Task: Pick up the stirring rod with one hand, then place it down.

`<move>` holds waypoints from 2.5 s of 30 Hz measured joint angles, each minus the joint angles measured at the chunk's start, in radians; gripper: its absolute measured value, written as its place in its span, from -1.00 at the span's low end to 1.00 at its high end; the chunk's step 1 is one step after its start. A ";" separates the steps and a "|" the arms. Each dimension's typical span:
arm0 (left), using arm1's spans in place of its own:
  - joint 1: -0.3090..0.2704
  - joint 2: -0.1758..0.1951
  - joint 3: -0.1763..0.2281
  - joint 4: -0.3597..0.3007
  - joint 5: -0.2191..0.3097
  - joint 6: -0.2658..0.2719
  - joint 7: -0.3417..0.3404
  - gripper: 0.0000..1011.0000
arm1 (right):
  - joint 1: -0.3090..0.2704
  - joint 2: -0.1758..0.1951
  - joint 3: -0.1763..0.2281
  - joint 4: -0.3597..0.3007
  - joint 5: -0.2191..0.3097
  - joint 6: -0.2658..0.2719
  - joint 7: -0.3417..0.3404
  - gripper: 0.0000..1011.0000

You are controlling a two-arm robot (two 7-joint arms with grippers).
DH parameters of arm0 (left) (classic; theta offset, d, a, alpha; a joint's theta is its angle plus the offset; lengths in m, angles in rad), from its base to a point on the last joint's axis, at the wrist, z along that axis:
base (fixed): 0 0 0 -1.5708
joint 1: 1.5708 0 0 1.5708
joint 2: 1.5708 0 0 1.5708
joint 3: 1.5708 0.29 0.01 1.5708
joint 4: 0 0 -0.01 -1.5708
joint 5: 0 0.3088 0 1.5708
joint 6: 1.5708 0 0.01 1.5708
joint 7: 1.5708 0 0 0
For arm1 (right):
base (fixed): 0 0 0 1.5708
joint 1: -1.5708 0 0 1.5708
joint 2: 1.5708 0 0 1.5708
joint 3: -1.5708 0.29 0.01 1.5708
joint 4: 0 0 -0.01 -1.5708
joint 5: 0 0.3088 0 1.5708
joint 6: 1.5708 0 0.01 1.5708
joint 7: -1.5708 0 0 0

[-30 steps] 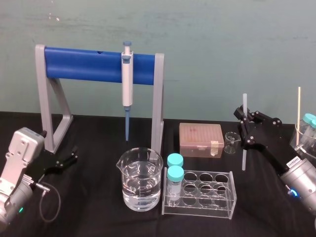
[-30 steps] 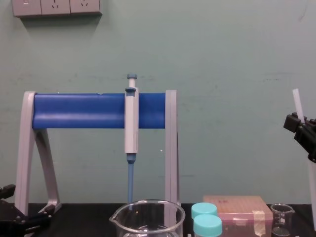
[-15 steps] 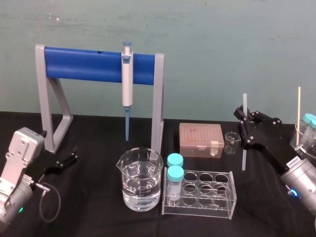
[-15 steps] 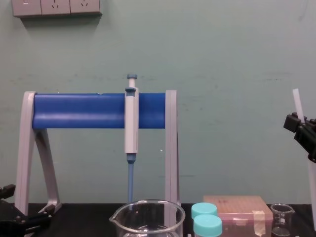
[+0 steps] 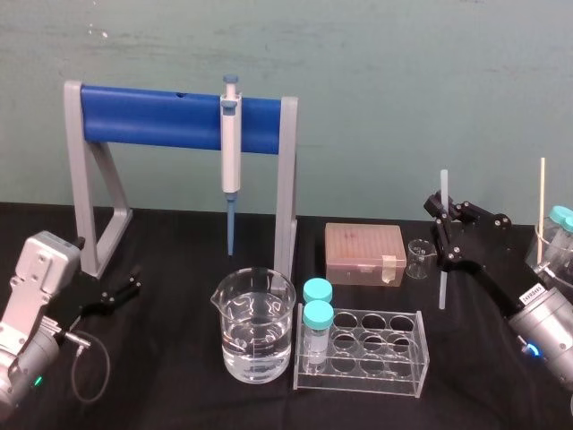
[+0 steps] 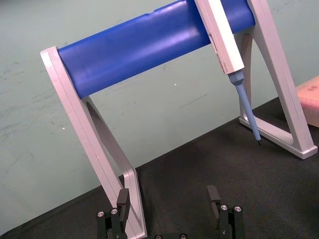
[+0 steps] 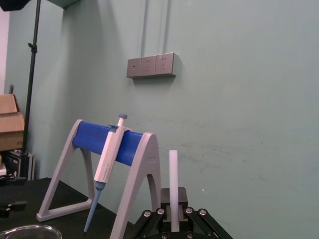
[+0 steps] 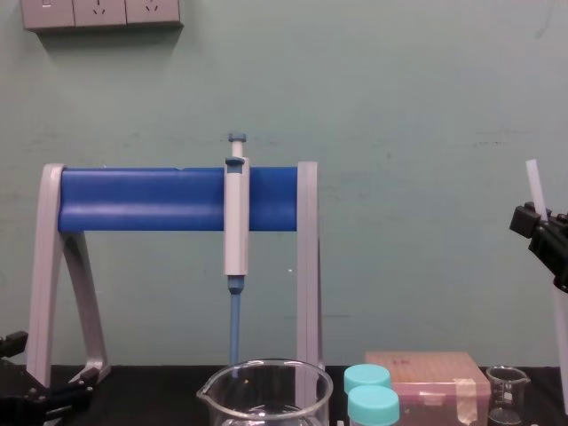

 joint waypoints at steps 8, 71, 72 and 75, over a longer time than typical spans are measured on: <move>0.000 0.000 0.000 0.000 0.000 0.000 0.000 0.98 | 0.000 0.000 0.000 0.000 0.000 0.000 0.000 -0.86; 0.000 0.000 0.000 0.000 0.000 0.000 0.000 0.98 | 0.029 0.003 -0.053 0.015 0.025 0.025 0.121 -0.86; 0.000 0.000 0.000 0.000 0.000 0.000 0.000 0.98 | 0.032 0.004 -0.057 0.019 0.031 0.030 0.127 -0.86; 0.000 0.000 0.000 0.000 0.000 0.000 0.000 0.98 | 0.040 0.005 -0.065 0.031 0.040 0.036 0.138 -0.86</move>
